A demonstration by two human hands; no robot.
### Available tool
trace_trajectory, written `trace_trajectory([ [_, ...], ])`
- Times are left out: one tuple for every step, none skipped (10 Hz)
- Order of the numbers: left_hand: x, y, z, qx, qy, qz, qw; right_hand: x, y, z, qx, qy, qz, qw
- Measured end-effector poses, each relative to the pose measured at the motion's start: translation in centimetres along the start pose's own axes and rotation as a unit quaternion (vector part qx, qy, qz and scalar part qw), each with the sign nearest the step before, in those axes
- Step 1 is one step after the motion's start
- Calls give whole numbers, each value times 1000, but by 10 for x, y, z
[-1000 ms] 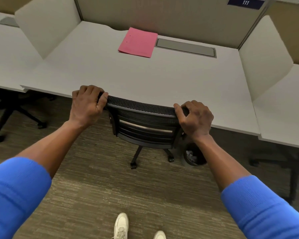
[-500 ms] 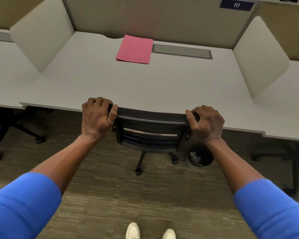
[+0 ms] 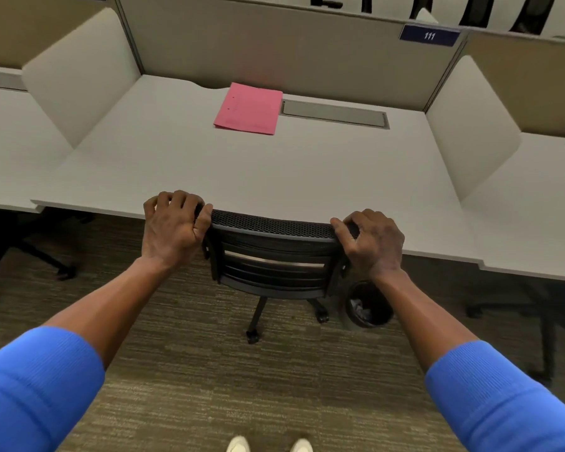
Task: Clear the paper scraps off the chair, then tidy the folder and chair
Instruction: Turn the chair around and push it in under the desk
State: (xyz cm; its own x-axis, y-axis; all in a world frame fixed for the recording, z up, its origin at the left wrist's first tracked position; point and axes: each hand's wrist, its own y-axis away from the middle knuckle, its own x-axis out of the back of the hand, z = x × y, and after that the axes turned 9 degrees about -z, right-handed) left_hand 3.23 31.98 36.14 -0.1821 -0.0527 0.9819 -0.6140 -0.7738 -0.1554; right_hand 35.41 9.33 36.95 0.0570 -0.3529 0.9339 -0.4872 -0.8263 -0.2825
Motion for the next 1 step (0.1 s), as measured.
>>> trace_trajectory([
  [14, -1, 1, -10, -25, -44, 999, 8, 3, 0, -10, -2, -26, 1000],
])
